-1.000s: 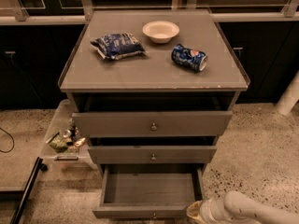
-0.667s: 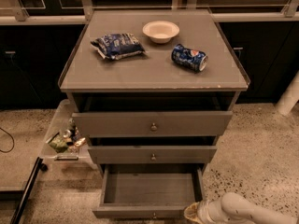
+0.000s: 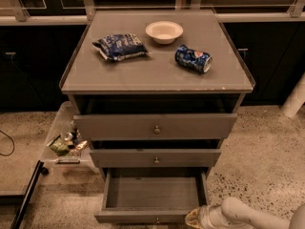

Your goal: Close bottom drawer

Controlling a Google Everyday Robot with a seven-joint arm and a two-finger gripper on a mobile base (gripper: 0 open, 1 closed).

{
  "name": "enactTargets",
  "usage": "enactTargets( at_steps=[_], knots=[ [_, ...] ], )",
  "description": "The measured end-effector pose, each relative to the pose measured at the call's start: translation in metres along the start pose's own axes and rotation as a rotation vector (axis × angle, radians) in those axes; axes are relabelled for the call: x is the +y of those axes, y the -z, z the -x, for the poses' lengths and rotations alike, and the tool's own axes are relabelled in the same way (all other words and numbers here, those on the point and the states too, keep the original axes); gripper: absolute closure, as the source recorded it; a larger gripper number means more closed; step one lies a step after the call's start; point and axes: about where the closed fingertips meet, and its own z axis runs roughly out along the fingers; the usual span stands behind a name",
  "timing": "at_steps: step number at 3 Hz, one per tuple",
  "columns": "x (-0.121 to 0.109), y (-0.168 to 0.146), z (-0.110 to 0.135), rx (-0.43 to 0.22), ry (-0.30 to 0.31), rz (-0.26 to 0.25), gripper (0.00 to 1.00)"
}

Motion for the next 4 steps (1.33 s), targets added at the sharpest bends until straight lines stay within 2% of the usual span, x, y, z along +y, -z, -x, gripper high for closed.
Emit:
enactTargets(
  at_steps=[2,4],
  knots=[
    [0.0000,-0.0001,0.0000,0.000,0.000,0.000,0.59],
    [0.0000,-0.0002,0.0000,0.000,0.000,0.000,0.11]
  ],
)
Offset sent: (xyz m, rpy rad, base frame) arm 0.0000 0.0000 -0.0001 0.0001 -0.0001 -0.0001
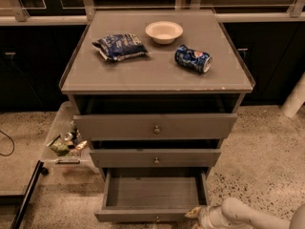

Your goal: Close bottom drawer

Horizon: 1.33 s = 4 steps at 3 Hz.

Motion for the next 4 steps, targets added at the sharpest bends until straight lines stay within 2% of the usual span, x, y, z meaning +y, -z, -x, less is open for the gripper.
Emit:
enactTargets(
  at_steps=[1,2,3,4],
  knots=[
    [-0.003,-0.003,-0.002,-0.024,-0.010,0.011,0.00],
    [-0.001,-0.003,-0.002,-0.025,-0.010,0.011,0.19],
    [-0.032,-0.005,-0.007,-0.041,0.019,-0.006,0.43],
    [-0.055,-0.025,-0.006,-0.098,0.064,0.039,0.64]
  ],
)
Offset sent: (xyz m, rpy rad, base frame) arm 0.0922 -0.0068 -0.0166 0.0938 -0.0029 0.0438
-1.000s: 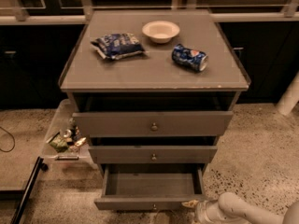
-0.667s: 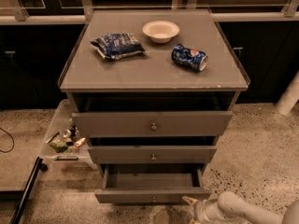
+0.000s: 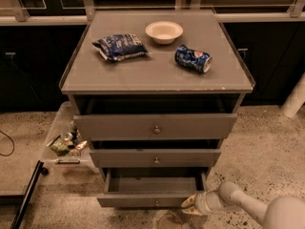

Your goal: Close bottom drawer

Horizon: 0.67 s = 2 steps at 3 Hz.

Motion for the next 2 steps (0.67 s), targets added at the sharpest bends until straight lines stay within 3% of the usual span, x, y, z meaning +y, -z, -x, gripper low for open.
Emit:
enactTargets(
  at_steps=[1,2],
  knots=[
    [-0.007,-0.018,-0.010,-0.027,-0.021,0.033,0.89],
    [-0.045,-0.005,-0.011,0.006,-0.024,-0.041,1.00]
  ],
)
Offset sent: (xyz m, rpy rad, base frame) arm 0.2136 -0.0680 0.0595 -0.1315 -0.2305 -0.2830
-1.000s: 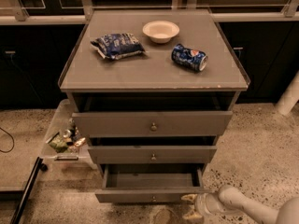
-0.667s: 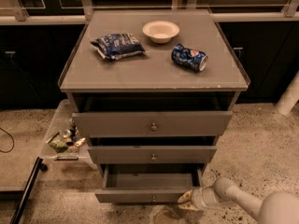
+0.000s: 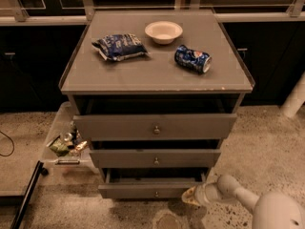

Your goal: Close bottom drawer

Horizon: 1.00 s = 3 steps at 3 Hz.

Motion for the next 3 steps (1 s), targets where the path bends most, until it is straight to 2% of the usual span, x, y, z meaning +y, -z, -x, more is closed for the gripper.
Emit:
enactTargets(
  at_steps=[1,2,3],
  knots=[
    [-0.033,0.020,0.009,0.045,-0.011,-0.091,1.00],
    [-0.085,0.066,0.030,0.106,-0.065,-0.255,0.81],
    [-0.105,0.073,0.026,0.131,-0.071,-0.328,0.57]
  ],
)
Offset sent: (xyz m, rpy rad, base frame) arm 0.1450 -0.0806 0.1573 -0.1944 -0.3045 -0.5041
